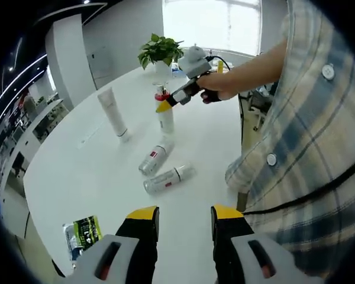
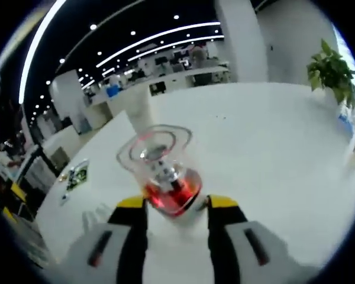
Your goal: Arrange the skincare products in the storage area until every visible bottle or jar stands upright without overlapping.
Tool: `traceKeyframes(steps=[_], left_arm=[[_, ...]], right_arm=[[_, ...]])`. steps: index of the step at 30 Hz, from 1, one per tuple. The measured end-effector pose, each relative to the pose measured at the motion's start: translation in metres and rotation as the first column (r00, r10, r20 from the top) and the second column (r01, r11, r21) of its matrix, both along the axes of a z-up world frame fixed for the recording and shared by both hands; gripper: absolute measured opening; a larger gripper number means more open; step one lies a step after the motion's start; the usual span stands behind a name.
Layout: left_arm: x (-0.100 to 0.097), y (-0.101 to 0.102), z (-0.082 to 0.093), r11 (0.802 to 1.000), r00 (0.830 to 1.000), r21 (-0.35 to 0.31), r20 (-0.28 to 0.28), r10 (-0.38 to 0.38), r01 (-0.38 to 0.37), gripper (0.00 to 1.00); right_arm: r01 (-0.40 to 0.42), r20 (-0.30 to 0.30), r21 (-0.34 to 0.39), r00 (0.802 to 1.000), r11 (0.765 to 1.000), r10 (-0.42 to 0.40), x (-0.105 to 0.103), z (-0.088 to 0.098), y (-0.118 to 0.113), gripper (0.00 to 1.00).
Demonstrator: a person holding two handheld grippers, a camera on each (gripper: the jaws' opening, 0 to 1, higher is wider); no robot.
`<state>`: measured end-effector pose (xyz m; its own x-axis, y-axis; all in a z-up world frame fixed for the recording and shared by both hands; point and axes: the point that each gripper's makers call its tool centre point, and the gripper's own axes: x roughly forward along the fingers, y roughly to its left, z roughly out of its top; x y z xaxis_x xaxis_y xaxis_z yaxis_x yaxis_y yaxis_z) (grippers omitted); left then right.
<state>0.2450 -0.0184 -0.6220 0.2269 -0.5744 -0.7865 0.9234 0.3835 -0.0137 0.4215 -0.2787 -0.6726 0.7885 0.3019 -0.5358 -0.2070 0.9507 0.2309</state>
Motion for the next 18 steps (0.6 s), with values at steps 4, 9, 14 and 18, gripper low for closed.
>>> traceKeyframes(steps=[4, 9, 14, 18], left_arm=[[-0.002, 0.004, -0.001, 1.000, 1.000, 0.005, -0.002, 0.007, -0.007, 0.35], [-0.005, 0.006, -0.002, 1.000, 1.000, 0.007, -0.006, 0.013, -0.013, 0.35], [-0.007, 0.007, -0.003, 1.000, 1.000, 0.009, -0.011, 0.017, -0.017, 0.35], [-0.008, 0.008, -0.001, 1.000, 1.000, 0.014, -0.008, 0.014, -0.014, 0.35]], right_arm=[[-0.007, 0.019, -0.028, 1.000, 1.000, 0.007, 0.001, -0.001, 0.001, 0.34], [-0.061, 0.031, -0.067, 0.998, 0.996, 0.063, 0.000, -0.001, 0.003, 0.31], [-0.119, 0.023, -0.098, 0.992, 0.988, 0.122, -0.002, 0.000, 0.007, 0.30], [-0.143, 0.012, -0.082, 0.989, 0.986, 0.144, -0.001, 0.001, 0.010, 0.29]])
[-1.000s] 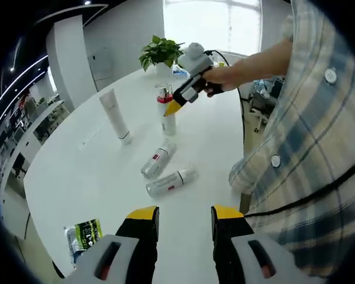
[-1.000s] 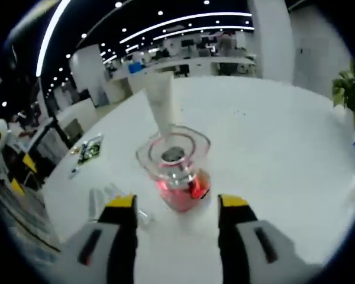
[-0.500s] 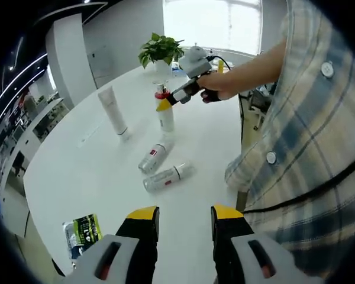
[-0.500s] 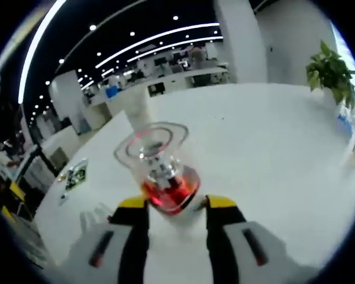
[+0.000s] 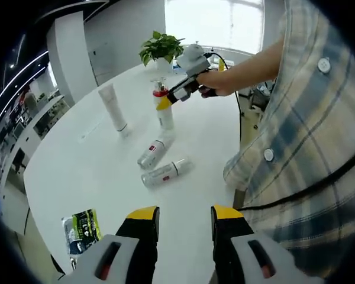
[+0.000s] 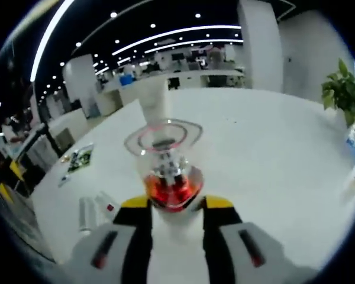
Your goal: Arrange the skincare products in the storage area until every visible bottle or jar stands upright without overlapping.
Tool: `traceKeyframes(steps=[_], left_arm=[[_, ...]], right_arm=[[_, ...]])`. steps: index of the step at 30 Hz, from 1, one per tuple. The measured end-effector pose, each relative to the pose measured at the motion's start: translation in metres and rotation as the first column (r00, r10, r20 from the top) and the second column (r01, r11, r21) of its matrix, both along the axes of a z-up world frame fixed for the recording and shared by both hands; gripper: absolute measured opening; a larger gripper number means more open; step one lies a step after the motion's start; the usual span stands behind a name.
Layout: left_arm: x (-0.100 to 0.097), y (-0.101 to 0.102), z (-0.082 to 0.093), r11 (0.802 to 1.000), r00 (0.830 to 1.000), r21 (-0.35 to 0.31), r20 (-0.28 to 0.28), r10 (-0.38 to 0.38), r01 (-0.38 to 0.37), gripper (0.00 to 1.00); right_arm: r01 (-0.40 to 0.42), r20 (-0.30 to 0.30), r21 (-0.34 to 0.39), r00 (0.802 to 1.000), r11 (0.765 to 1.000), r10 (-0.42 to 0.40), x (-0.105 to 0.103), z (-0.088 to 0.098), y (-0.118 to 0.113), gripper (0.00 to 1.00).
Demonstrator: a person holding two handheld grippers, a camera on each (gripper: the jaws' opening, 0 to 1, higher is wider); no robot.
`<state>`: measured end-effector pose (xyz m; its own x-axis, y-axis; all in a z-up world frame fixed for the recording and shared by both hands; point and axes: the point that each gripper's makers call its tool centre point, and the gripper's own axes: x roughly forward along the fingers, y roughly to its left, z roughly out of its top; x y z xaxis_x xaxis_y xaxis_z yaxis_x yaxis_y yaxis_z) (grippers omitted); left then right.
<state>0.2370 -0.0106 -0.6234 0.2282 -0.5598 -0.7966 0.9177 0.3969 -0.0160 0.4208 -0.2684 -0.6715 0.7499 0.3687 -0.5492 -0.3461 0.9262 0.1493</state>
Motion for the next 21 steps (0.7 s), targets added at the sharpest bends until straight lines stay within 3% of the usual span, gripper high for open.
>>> traceKeyframes(steps=[10, 21], left_arm=[[0.000, 0.003, 0.001, 0.999, 0.999, -0.008, 0.000, 0.037, -0.037, 0.35], [0.001, 0.010, 0.003, 0.997, 0.997, 0.000, 0.002, 0.076, -0.076, 0.35]], right_arm=[[-0.047, 0.009, -0.009, 0.999, 0.999, 0.047, 0.006, 0.004, 0.003, 0.29], [-0.121, 0.065, -0.024, 0.990, 0.992, 0.123, 0.035, 0.022, 0.006, 0.29]])
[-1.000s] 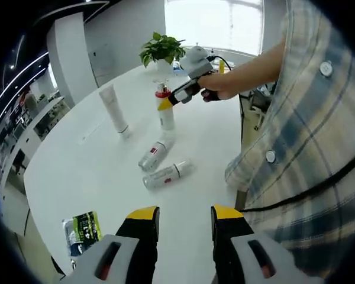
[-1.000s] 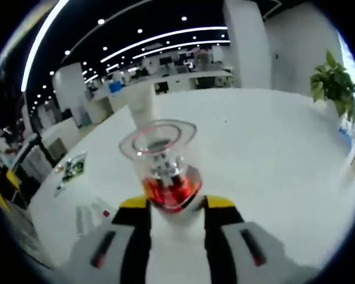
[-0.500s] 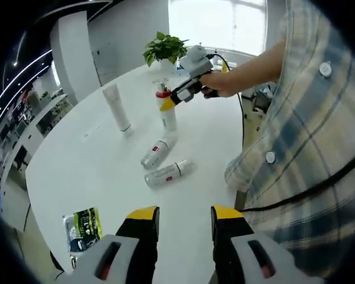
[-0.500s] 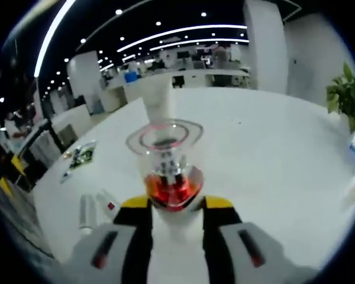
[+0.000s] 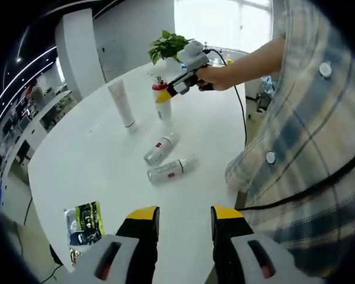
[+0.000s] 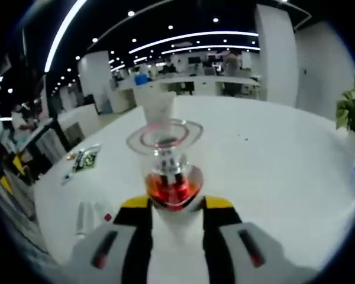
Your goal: Arrange the skincare products in the storage area until every visible bottle or jar stands upright without overlapping.
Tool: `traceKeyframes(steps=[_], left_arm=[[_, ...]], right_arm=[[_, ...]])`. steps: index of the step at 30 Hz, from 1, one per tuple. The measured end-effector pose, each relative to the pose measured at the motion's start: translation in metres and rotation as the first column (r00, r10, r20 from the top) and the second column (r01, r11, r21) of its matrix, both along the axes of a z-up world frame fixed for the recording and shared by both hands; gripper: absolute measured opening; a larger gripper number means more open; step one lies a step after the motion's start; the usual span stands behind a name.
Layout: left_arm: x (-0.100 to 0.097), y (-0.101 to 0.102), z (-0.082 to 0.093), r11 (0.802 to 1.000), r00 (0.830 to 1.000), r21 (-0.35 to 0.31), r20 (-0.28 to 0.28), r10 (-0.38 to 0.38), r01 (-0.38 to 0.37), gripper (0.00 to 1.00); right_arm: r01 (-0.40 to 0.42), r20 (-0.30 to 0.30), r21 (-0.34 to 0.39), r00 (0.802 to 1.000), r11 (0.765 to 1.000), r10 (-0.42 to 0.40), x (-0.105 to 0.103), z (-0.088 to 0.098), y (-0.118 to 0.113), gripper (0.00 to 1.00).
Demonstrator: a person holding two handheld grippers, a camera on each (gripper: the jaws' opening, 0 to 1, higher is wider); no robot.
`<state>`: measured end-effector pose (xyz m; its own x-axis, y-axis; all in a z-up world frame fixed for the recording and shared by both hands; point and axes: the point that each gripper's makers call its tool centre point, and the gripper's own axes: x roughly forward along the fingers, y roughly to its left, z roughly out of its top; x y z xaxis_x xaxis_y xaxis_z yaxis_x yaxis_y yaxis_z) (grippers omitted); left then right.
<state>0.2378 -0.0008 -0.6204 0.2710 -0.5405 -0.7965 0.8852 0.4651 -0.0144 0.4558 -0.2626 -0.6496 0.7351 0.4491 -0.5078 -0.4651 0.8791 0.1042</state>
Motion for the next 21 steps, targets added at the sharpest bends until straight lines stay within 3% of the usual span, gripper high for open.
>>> traceKeyframes(steps=[15, 21], left_arm=[[-0.011, 0.000, -0.005, 0.997, 0.997, 0.021, -0.022, 0.077, -0.076, 0.35], [-0.015, -0.005, -0.008, 0.996, 0.996, 0.036, -0.036, 0.085, -0.084, 0.35]], right_arm=[[-0.118, 0.038, -0.011, 0.992, 0.993, 0.118, 0.056, 0.014, 0.004, 0.30], [-0.133, 0.041, 0.007, 0.990, 0.991, 0.132, 0.073, 0.011, 0.001, 0.30]])
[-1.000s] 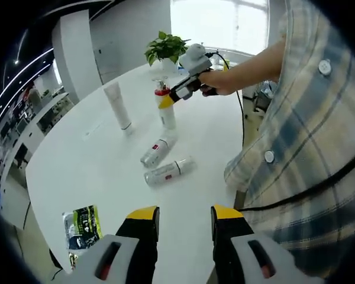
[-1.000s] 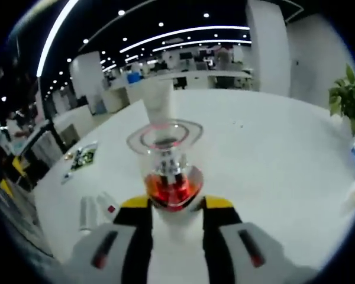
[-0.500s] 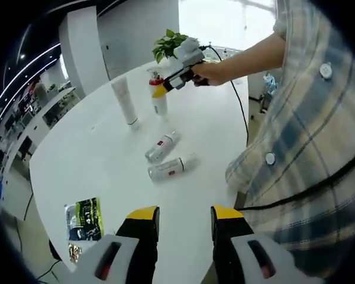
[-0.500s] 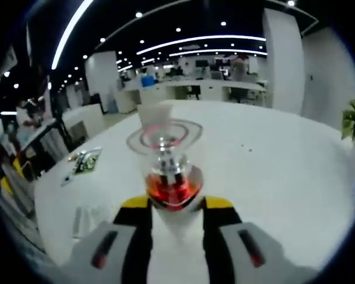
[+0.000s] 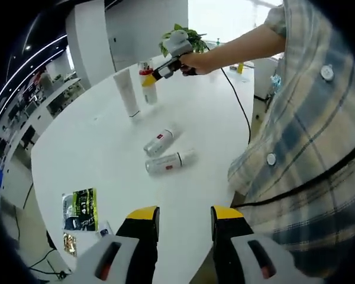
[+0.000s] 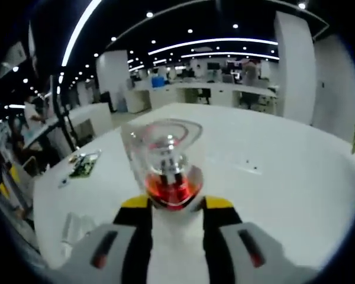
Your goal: Arrange the skincare products in the storage area until every visible bottle or jar stands upright without overlapping.
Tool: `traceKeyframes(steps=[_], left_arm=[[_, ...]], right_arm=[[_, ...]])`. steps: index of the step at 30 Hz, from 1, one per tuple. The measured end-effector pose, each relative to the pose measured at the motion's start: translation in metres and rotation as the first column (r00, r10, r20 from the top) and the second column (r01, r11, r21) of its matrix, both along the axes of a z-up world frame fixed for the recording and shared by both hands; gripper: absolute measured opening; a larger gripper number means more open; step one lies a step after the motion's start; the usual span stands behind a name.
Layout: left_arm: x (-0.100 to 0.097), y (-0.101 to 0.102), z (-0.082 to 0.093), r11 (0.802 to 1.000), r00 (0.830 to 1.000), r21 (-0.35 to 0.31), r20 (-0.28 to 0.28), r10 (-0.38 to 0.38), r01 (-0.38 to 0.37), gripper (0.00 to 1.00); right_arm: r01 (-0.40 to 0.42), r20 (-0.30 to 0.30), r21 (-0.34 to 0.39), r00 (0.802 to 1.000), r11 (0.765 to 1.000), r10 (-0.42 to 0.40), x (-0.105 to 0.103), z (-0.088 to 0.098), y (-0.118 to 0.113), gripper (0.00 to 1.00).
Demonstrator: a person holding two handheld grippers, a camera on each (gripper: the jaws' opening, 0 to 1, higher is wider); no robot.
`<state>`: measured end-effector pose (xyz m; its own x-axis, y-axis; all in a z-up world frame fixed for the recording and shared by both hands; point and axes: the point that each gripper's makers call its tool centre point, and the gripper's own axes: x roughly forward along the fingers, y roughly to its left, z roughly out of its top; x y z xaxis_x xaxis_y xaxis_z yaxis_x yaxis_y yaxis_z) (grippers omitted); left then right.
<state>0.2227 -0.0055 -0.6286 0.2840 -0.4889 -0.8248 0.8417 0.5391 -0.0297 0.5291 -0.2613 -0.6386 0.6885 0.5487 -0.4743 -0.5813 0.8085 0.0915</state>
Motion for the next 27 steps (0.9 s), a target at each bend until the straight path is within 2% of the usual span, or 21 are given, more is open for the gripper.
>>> traceKeyframes(steps=[5, 18, 27], left_arm=[[-0.002, 0.000, -0.001, 1.000, 1.000, 0.015, -0.011, 0.009, -0.009, 0.35], [-0.001, -0.003, 0.001, 0.999, 0.999, 0.031, -0.015, 0.033, -0.033, 0.35], [0.000, -0.003, 0.004, 0.998, 0.999, 0.040, -0.009, 0.041, -0.041, 0.35]], right_arm=[[-0.014, -0.006, 0.018, 1.000, 1.000, 0.014, 0.008, -0.006, 0.000, 0.30], [-0.048, -0.025, 0.034, 0.999, 0.998, 0.049, 0.013, -0.018, 0.009, 0.30], [-0.086, -0.015, 0.014, 0.996, 0.996, 0.086, 0.012, -0.023, 0.015, 0.30]])
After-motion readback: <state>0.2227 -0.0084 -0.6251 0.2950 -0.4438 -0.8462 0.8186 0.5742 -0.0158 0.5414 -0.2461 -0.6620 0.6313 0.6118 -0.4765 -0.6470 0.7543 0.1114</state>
